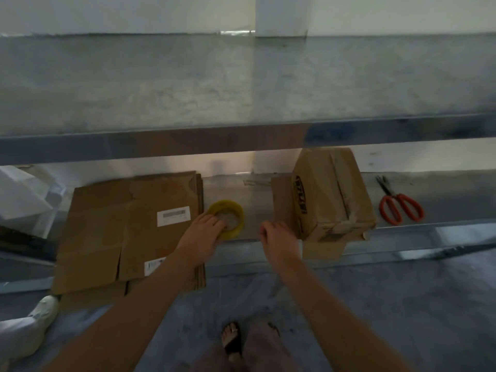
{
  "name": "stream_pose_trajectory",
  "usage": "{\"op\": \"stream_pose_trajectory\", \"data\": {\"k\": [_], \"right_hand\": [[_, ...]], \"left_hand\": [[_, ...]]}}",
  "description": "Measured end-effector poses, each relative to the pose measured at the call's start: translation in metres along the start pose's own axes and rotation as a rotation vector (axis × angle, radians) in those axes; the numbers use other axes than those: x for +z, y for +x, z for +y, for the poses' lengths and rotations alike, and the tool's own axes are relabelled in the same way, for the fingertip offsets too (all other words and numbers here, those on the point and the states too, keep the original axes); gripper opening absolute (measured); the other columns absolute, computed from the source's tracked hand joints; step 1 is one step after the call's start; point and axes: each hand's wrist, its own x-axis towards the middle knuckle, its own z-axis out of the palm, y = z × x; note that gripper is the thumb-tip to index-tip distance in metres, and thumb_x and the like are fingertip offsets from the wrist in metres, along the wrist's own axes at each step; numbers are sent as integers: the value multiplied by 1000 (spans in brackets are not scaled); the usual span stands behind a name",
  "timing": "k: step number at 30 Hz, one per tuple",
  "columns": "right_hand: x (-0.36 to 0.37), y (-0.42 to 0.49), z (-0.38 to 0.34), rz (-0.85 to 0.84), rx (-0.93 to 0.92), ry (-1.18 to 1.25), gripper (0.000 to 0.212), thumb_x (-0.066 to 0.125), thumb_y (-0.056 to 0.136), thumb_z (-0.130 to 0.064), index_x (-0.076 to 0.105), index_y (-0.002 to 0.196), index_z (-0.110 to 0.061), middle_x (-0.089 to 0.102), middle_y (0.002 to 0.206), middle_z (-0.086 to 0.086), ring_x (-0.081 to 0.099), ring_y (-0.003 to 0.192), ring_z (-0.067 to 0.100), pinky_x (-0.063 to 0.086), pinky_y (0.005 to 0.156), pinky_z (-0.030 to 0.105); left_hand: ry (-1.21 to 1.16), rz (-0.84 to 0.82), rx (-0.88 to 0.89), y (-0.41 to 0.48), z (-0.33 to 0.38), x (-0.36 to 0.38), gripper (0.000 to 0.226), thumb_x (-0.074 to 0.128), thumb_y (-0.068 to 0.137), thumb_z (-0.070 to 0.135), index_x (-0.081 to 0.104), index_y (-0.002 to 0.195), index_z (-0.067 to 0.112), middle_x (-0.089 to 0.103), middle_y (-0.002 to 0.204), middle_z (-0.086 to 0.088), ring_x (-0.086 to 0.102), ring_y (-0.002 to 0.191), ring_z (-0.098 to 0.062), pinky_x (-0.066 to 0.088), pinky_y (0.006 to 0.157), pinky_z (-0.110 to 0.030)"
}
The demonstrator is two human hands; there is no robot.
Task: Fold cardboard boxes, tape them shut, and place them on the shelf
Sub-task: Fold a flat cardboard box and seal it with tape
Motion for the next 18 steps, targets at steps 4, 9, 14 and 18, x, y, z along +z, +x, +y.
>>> {"op": "stream_pose_trajectory", "data": {"k": [4, 9, 14, 18], "right_hand": [[-21, -15, 2, -48, 18, 64, 8, 44, 102, -20, 50, 105, -15, 58, 102, 6, 58, 88, 25, 37, 66, 30], [-56, -43, 5, -24, 11, 256, 7, 48, 101, -26, 48, 101, -19, 59, 90, -1, 60, 78, 15, 53, 69, 31], [-100, -83, 25, 10, -95, 351, 9, 53, 99, -25, 47, 103, -20, 60, 88, -5, 60, 78, 12, 53, 70, 30], [-146, -103, 59, 45, -136, 397, 34, 64, 93, -20, 34, 105, -30, 60, 81, -10, 59, 69, -1, 46, 61, 17]], "left_hand": [[-177, 2, 9, -2, 20, -19, 34, 56, 94, 26, 54, 128, 21, 59, 123, 0, 54, 112, -18, 41, 100, -33], [-371, 28, -90, -22, 55, -42, 51, 39, 90, 51, 49, 133, 25, 54, 121, 6, 44, 109, -6, 41, 96, -30], [-433, 110, -167, -43, 105, -42, 55, 43, 84, 65, 50, 128, 32, 52, 120, 12, 45, 108, -4, 42, 94, -27], [-498, 209, -235, -31, 153, -74, 45, 49, 79, 62, 49, 119, 44, 55, 112, 18, 52, 101, 0, 43, 88, -20]]}}
